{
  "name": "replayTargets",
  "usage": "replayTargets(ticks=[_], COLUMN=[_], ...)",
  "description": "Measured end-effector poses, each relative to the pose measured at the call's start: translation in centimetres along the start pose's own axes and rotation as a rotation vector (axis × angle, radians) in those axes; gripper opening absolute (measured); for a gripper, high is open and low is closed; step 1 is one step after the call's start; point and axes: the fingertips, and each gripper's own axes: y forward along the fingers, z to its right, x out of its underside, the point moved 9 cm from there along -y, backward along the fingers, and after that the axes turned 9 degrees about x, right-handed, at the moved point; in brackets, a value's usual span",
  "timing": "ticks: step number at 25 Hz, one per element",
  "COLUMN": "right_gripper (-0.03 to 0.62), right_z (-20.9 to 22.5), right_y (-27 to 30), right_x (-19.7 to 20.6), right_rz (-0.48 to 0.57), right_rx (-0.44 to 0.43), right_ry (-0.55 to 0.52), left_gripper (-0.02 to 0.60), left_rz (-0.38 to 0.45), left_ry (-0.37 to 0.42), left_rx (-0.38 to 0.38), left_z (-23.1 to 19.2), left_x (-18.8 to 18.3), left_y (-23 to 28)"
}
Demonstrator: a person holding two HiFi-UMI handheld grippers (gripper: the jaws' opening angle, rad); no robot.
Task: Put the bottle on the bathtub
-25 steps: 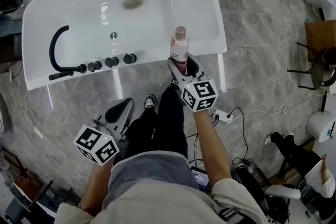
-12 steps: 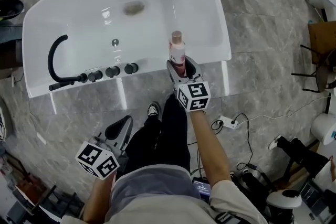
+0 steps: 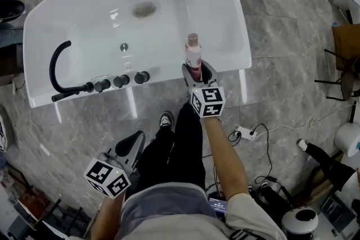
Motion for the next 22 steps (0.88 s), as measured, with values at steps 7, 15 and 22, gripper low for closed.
replayTargets(ticks=[7,15,22], right_gripper=[0.224,0.224,0.222], right_z=[0.3,0.8,1.2], right_y=[1.6,3.1,4.0], right_x=[0.0,0.4,0.5], right_rz=[0.017,0.045,0.100], right_rx=[0.052,0.126,0.184], right_ry=[-0.015,-0.043,-0.053], left_gripper=[0.008,0.008,0.008], left_rz=[-0.027,-0.050,-0.058], left_ry=[-0.005,-0.032,-0.045], left_rx=[-0.009,-0.020,-0.029], left_z=[-0.2,-0.4,-0.6], left_x=[0.8,2.2,2.8], left_y=[0.5,0.8,1.0])
